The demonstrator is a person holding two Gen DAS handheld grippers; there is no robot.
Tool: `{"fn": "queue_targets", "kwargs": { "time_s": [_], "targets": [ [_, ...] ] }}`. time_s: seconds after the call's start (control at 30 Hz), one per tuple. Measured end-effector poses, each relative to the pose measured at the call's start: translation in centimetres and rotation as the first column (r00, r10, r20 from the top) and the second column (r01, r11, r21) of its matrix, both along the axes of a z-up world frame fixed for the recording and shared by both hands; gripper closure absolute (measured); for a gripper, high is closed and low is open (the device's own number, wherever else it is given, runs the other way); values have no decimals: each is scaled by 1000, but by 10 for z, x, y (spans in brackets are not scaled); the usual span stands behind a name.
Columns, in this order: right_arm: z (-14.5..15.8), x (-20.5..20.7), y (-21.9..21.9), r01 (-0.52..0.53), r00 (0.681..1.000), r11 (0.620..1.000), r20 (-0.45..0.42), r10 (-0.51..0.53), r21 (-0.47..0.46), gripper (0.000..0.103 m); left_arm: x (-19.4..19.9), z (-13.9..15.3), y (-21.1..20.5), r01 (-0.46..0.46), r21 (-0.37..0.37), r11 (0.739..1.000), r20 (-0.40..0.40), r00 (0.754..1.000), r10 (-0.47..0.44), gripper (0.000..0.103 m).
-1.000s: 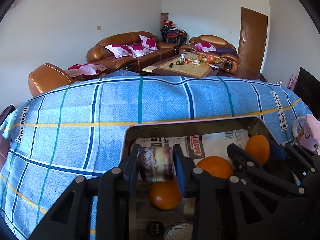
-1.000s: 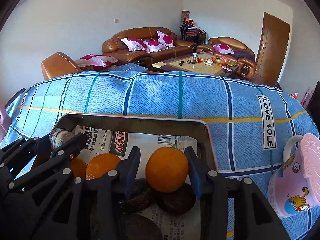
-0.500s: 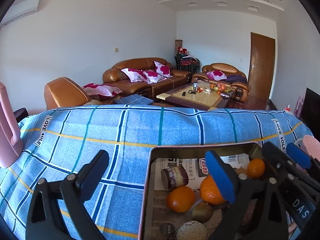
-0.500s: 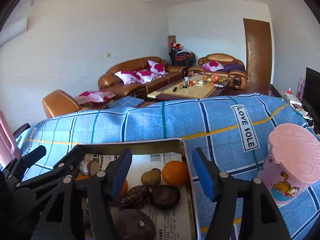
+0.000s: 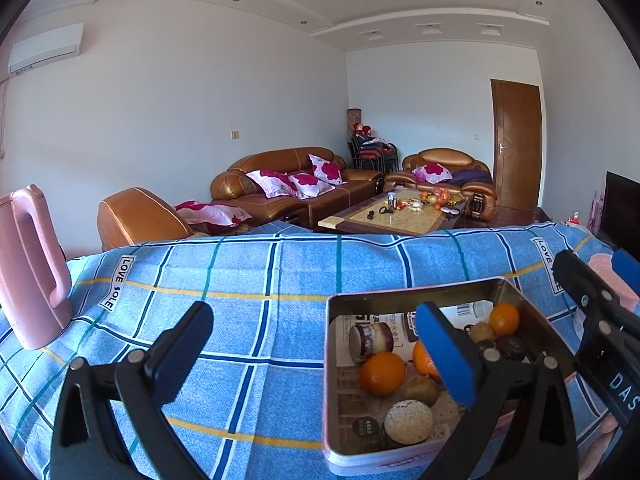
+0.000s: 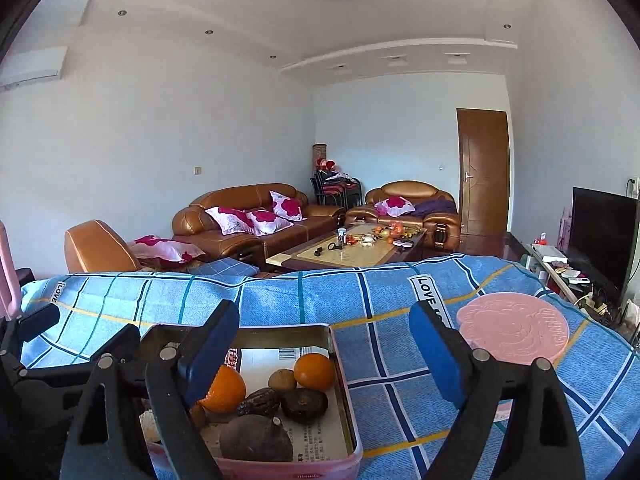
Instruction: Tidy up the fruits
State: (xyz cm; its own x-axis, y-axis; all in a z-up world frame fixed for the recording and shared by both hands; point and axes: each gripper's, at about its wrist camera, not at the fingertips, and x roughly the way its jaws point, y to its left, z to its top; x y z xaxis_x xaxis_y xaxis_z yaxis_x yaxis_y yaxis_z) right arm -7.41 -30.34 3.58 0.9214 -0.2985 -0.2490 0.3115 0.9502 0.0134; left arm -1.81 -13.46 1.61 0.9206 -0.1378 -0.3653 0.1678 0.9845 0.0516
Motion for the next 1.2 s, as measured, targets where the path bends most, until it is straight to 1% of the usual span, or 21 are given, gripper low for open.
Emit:
{"fn": "queue_targets", "kwargs": {
  "time_s": [0.13,0.33,0.63,0.8,0.97,1.1,1.2],
  "targets": [
    [1,-15,2,14,999,1000,29,-14,9,15,-11,1,4,3,5,1000,15,1000,-3,0],
    [0,-34,7,26,998,999,51,-27,22,15,-29,3,12,7,4,1000,38,999,-7,0],
    [3,-59,25,31,997,999,75,-31,-10,15,-50,4,29,1,-24,1000,42,999,0,0],
    [4,-68,32,28,996,999,86,-26,-22,15,-61,4,37,-1,-17,1000,56,998,2,0],
    [3,-78,42,24,995,999,95,-20,-33,15,-66,5,44,-7,-32,999,68,998,10,0],
    [3,-85,49,32,993,998,111,-25,-57,15,-67,5,45,-7,-29,1000,69,998,9,0],
    [2,-86,49,36,994,998,104,-30,-55,15,-67,5,45,-8,-29,1000,68,998,10,0]
  ]
}}
